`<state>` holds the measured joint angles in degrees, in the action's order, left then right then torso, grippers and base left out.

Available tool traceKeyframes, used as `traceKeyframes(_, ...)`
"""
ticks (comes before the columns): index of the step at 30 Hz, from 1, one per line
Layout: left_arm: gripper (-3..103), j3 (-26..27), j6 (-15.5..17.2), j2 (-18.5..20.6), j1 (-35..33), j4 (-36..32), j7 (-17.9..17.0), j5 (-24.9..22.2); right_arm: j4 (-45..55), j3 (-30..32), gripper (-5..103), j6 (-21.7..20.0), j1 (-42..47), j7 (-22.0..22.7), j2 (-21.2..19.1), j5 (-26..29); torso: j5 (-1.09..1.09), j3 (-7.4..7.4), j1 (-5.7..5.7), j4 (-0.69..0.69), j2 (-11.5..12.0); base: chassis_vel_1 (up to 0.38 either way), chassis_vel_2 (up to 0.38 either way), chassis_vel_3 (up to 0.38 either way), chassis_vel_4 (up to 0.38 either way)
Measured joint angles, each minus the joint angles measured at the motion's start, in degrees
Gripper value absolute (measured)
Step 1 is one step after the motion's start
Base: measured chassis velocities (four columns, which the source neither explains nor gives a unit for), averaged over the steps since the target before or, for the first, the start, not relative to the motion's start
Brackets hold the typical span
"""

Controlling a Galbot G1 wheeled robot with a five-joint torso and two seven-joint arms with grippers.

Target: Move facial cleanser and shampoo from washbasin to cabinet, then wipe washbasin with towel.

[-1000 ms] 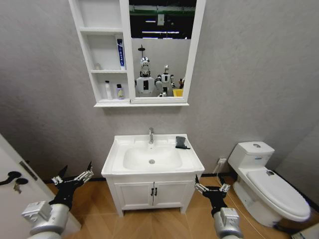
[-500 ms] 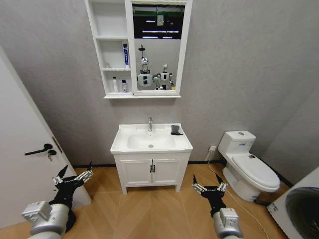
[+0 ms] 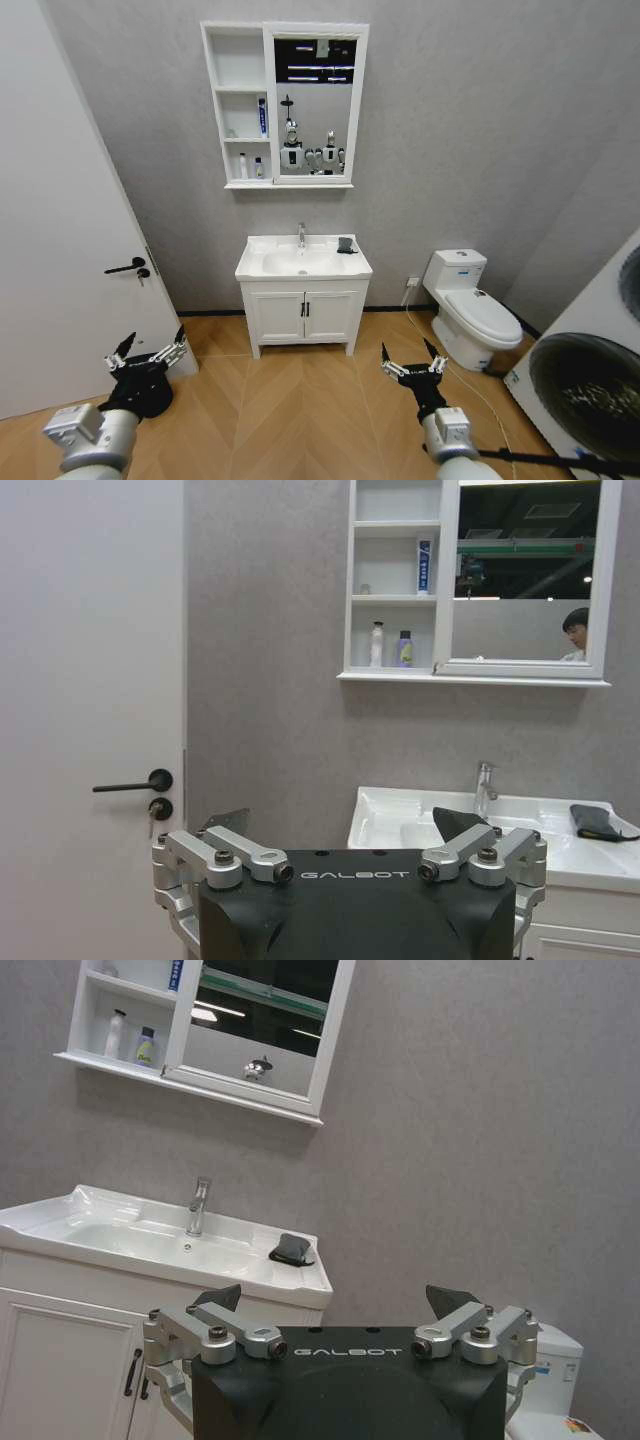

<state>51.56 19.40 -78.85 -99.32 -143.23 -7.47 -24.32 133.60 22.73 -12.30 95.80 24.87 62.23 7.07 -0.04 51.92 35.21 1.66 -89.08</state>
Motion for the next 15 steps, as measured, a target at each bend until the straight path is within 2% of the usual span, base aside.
traceKeyframes(2, 100, 0.0, 0.0, 0.0, 0.0, 0.0, 0.0, 0.0, -0.1, -0.3, 100, 0.7, -0.6, -0.1, 0.2, 0.0, 0.09, 0.03, 0.05, 0.0, 0.0, -0.066, -0.018, 0.003, -0.005)
traceKeyframes(6, 100, 0.0, 0.0, 0.0, 0.0, 0.0, 0.0, 0.0, -0.7, -0.3, 100, 2.7, -0.8, -0.7, 0.7, -0.5, 0.05, 0.05, 0.13, -0.02, 0.1, -0.073, 0.016, 0.087, -0.036)
traceKeyframes(15, 100, 0.0, 0.0, 0.0, 0.0, 0.0, 0.0, 0.0, -0.9, -0.1, 100, 2.6, -0.3, -0.4, 0.8, -2.3, 0.03, 0.02, 0.04, -0.01, 0.0, -0.009, 0.011, 0.023, -0.01)
